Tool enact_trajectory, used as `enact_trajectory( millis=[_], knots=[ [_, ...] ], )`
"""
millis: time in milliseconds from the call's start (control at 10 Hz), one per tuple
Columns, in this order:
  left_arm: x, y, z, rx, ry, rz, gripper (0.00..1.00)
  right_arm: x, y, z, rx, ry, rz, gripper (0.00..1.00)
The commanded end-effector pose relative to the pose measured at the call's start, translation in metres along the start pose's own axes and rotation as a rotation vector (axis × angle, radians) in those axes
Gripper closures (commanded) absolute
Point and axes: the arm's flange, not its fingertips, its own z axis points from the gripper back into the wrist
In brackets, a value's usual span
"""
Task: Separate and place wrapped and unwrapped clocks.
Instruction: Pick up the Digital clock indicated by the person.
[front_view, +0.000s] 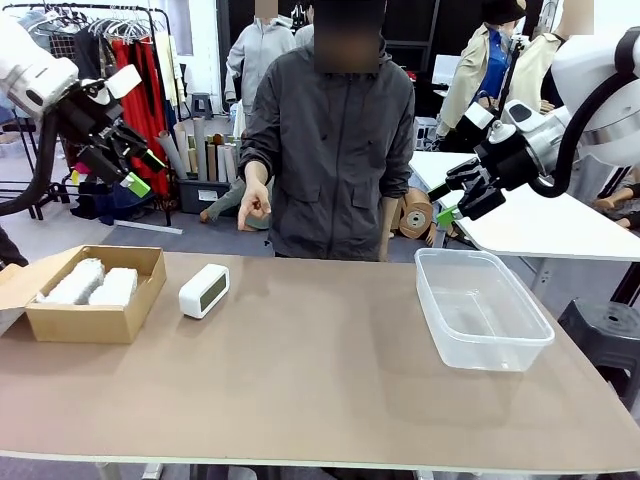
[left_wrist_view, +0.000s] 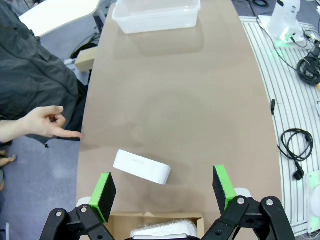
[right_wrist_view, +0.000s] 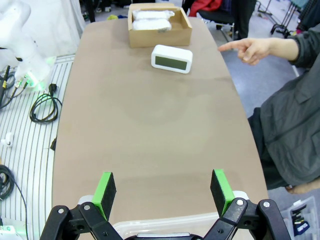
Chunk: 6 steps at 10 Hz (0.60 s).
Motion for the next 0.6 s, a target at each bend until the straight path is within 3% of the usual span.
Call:
enact_trajectory(
  millis=[0, 500],
  knots=[
    [-0.0013, -0.0024, 0.0024, -0.008, 0.007, -0.018, 0.00, 0.0016, -0.0004, 0.0015, 0.001, 0.002, 0.004, 0.00],
    [-0.0013, -0.0024, 0.0024, -0.008, 0.007, -0.018, 0.00, 0.0016, -0.0004, 0.0015, 0.001, 0.002, 0.004, 0.00]
  ],
)
